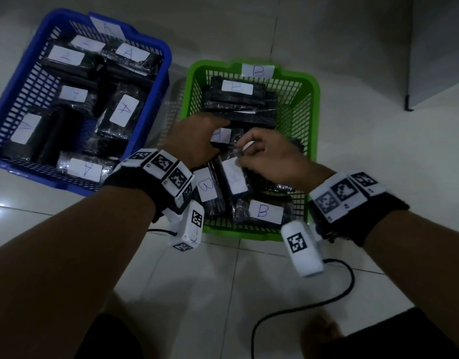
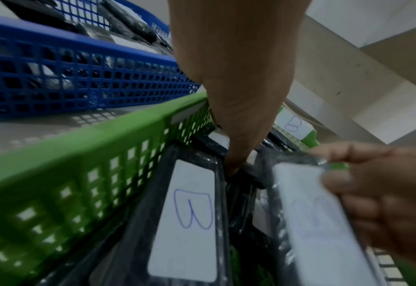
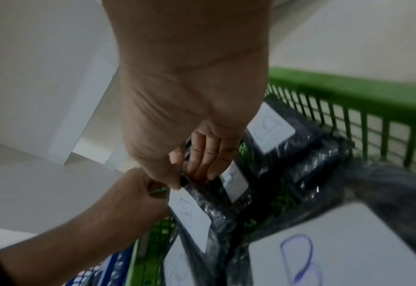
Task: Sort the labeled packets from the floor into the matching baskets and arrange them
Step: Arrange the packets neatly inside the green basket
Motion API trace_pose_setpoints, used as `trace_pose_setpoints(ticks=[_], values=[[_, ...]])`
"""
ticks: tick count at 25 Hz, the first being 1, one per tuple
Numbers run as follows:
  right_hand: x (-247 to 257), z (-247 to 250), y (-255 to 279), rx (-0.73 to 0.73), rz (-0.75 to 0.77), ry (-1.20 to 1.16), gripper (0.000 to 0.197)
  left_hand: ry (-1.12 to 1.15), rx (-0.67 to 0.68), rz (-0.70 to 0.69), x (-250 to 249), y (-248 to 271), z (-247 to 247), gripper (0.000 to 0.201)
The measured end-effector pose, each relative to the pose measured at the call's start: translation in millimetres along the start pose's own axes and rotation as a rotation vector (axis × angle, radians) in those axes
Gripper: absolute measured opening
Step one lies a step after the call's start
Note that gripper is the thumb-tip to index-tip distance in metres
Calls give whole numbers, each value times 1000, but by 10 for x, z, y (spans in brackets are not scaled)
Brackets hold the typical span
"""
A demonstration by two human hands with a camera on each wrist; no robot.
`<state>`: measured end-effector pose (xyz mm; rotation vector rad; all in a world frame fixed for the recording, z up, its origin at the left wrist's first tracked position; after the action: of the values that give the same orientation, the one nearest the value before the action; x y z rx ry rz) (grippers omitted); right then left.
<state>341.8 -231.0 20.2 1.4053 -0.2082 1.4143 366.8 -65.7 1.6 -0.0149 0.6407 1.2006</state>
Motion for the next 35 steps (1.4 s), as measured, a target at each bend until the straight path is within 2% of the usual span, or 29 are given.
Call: trace_pose_setpoints(ticks=[3,5,8,11,13,16,19,23,28,32,33,35], values=[[6,328,-16,-174,42,18,24,-24,26,46,1,-44,-34,56],[-3,457,-14,-291,63,3,29,-8,-10,59,-15,-53,28,52],[-40,610,-3,-491,81,-6,30,140,-94,101,-64,-27,240,46],[-91,664,10,-622,65,-11,29,249,-105,230,-30,3,370,50],[-101,664,13,-644,68,-25,28,264,-100,302,-34,13,360,59],[-90,684,20,-683,85,-51,26,274,-67,311,-159,-34,153,74],[-92,700,31,-723,103,-67,27,297,-41,303,-288,-119,-159,81],[-138,751,87,-713,138,-57,29,265,-92,318,-350,-191,-316,86],[-216,755,101,-662,146,-71,30,251,-78,288,-322,-216,-322,67],[-184,663,34,-598,146,-56,30,229,-172,255,-231,-68,-98,49],[-160,636,4,-581,153,-54,30,175,-161,252,-196,-19,-18,43],[-121,570,-47,-557,162,-54,30,25,-48,250,-156,89,77,34]])
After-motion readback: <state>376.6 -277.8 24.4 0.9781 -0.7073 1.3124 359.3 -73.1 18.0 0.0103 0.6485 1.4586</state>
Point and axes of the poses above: each hand's wrist, its own y-axis away from the middle knuckle, its own z-axis out of the back of the hand, x = y × z, the point moved 4 cm from there along -y, towards the middle knuckle, and after that the axes turned 7 degrees about x, right-handed, at the moved point
